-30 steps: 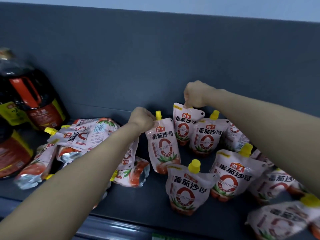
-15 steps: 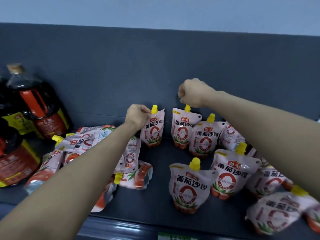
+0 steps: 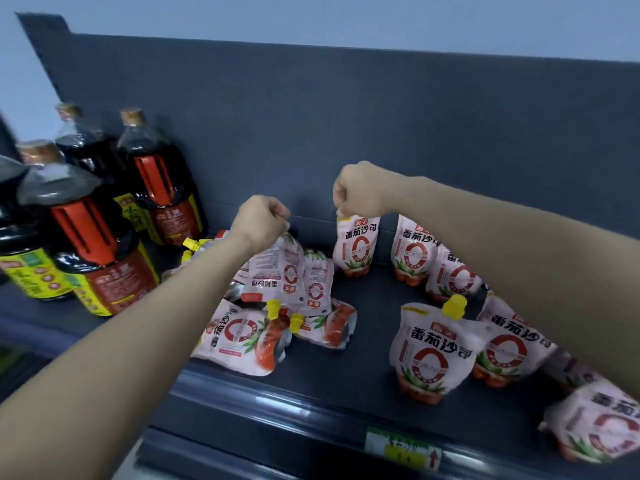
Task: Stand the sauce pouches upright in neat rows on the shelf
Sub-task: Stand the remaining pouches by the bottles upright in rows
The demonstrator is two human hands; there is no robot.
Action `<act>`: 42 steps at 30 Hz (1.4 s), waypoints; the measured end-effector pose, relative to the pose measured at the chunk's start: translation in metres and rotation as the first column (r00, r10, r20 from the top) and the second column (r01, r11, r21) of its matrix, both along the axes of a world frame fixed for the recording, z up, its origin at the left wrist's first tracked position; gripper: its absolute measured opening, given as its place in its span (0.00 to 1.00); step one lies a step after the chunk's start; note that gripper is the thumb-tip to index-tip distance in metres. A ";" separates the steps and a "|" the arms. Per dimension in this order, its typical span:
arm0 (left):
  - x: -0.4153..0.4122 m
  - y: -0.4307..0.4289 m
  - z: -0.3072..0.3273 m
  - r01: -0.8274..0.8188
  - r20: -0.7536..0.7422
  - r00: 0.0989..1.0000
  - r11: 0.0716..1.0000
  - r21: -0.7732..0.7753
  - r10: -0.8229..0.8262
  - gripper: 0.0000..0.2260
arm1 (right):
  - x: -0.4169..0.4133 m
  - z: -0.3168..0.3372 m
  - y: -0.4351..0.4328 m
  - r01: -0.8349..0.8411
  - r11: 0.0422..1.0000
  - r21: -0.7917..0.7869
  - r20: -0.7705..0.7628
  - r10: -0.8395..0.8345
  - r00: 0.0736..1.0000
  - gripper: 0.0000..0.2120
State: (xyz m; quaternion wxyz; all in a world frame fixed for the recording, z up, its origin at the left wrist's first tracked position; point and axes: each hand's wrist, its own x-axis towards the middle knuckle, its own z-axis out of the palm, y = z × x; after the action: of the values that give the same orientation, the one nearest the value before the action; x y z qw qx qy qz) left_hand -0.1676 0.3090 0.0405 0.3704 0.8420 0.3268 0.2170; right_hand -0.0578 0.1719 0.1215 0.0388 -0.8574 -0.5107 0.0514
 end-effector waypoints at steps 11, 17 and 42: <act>-0.080 0.017 -0.042 0.391 -0.504 0.833 0.887 0.244 -0.228 0.30 | -0.062 -0.053 0.045 -0.116 0.906 -0.407 0.059 0.153 0.986 0.16; -0.077 0.017 -0.065 0.523 -0.528 0.801 0.759 0.387 -0.283 0.33 | -0.066 -0.079 0.039 -0.096 0.868 -0.488 0.009 0.115 0.993 0.15; -0.073 0.023 -0.032 -0.236 0.228 0.951 0.966 0.104 0.208 0.12 | -0.070 -0.118 0.032 -0.299 0.799 -0.521 -0.054 0.319 0.946 0.38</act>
State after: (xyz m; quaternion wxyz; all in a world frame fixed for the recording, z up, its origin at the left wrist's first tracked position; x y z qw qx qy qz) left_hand -0.2408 0.3325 0.0087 0.3210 0.7938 0.3627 0.3679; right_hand -0.1274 0.2034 0.0038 -0.2139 -0.7413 -0.6107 0.1783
